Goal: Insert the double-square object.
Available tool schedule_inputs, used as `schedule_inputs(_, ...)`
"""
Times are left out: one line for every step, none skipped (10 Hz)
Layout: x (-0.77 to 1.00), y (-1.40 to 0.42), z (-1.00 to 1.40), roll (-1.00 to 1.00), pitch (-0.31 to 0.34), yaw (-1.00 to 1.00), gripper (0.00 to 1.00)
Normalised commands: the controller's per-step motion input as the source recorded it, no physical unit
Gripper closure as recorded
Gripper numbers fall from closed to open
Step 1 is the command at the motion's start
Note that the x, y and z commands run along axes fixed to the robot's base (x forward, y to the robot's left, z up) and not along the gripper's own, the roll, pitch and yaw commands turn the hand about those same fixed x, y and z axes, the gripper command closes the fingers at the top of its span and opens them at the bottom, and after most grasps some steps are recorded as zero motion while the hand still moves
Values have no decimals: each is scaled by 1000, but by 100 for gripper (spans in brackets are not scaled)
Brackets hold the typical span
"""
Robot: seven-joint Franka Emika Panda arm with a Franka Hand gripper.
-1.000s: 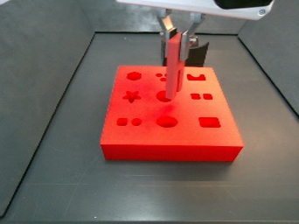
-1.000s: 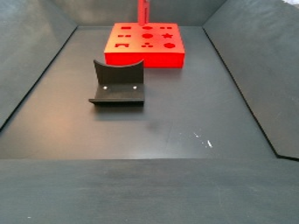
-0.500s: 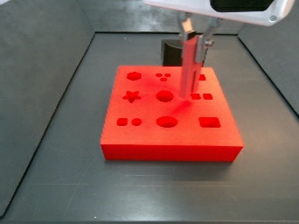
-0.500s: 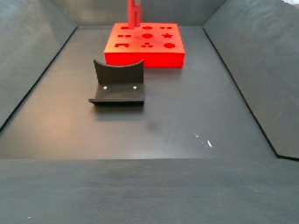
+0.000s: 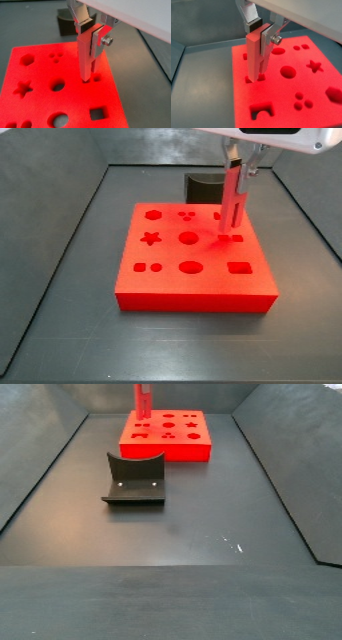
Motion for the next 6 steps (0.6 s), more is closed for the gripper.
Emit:
schedule_inputs(69, 109, -103, 149, 224, -646, 100)
schedule_inputs(0, 69, -40, 129, 209, -757, 100)
schedule_inputs(-83, 0, 0, 71, 156, -943, 100)
schedule_inputs(-43, 0, 3, 43, 117, -960, 100)
schedule_inputs(0, -31, 60, 13, 93, -923, 100)
schedule_inputs(51, -77, 11, 7, 59, -851, 100)
